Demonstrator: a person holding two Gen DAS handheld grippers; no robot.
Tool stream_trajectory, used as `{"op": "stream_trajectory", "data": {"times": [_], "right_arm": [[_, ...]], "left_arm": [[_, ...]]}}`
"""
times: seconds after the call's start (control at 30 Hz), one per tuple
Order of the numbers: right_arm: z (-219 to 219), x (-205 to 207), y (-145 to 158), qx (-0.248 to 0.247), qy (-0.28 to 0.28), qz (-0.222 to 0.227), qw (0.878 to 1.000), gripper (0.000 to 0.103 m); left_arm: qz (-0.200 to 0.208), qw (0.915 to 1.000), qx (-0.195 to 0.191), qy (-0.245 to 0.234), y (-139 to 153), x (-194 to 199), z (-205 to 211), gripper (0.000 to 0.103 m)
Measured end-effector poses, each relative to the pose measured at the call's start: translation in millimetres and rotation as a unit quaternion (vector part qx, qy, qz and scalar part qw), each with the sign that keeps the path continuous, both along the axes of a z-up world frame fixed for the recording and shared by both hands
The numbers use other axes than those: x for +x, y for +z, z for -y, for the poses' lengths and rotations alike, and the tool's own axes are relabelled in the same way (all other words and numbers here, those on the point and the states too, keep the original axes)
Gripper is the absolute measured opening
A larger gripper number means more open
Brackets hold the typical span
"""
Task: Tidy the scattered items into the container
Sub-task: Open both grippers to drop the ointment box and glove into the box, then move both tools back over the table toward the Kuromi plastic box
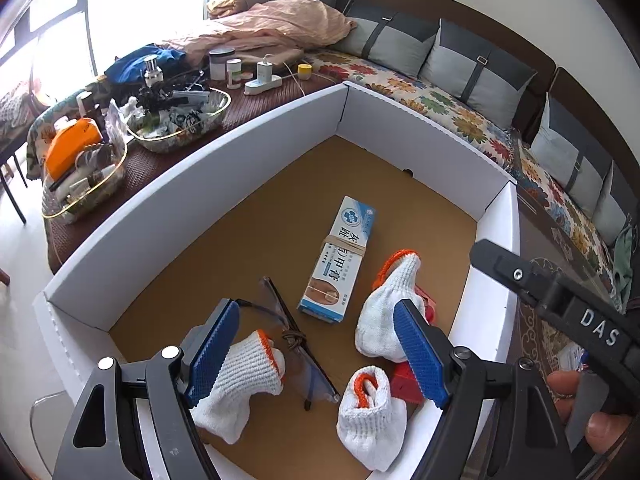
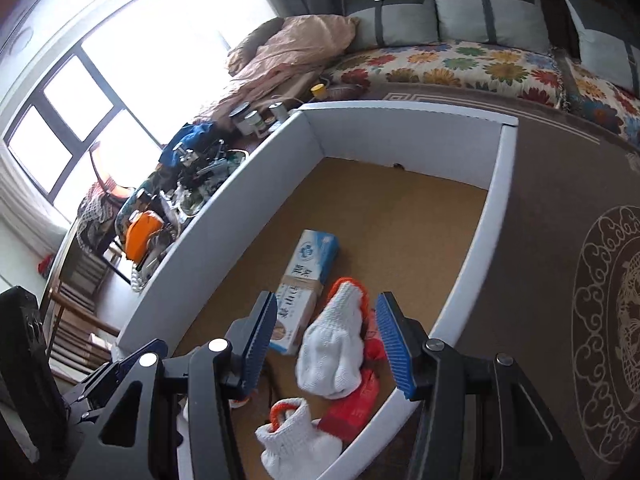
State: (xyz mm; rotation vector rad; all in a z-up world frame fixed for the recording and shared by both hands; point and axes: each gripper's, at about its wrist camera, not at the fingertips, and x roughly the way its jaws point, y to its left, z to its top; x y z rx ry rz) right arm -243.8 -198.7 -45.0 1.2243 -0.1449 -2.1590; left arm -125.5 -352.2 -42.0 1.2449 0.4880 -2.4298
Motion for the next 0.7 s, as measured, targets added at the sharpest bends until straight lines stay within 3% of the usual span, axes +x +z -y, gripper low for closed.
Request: {"op": "stream_trajectory", "data": {"times": [0.4,0.7], "right_arm": [[15.0,23.4,37.8,-0.017,0.043,-0.054,0.997,0.053],[9.4,39.9,45.1,-0.011,0.045,-0.059,0.997,0.053]], "left_arm": [[-0.009,0.9997,-0.016,0.016,17.6,23.4,1.6,0.078],[-0.017,0.9994,-0.025,0.017,28.5,39.1,-6.3,0.079]]}}
